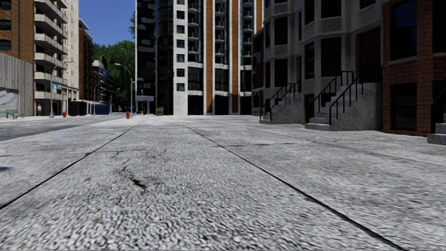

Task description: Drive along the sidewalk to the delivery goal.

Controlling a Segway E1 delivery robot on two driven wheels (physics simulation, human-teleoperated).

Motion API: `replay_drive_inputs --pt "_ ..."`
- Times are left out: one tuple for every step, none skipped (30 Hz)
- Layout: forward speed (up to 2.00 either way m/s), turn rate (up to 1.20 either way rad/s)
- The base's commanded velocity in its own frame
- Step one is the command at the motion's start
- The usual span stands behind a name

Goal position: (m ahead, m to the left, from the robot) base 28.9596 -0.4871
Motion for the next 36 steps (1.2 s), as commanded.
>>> replay_drive_inputs --pt "2.0 0.48" --pt "2.0 0.46" --pt "2.0 0.36" --pt "2.0 0.0" --pt "2.0 0.0" --pt "2.0 0.0" --pt "2.0 0.0" --pt "2.0 0.0" --pt "2.0 0.0" --pt "2.0 0.0" --pt "2.0 0.0" --pt "2.0 0.0" --pt "2.0 0.0" --pt "2.0 0.0" --pt "2.0 0.0" --pt "2.0 0.0" --pt "2.0 0.0" --pt "2.0 0.0" --pt "2.0 0.0" --pt "2.0 0.0" --pt "2.0 0.0" --pt "2.0 0.0" --pt "2.0 0.0" --pt "2.0 0.0" --pt "2.0 0.0" --pt "2.0 0.0" --pt "2.0 0.0" --pt "2.0 0.0" --pt "2.0 0.0" --pt "2.0 0.0" --pt "2.0 0.0" --pt "2.0 0.0" --pt "2.0 0.0" --pt "2.0 0.0" --pt "2.0 0.0" --pt "2.0 0.0"
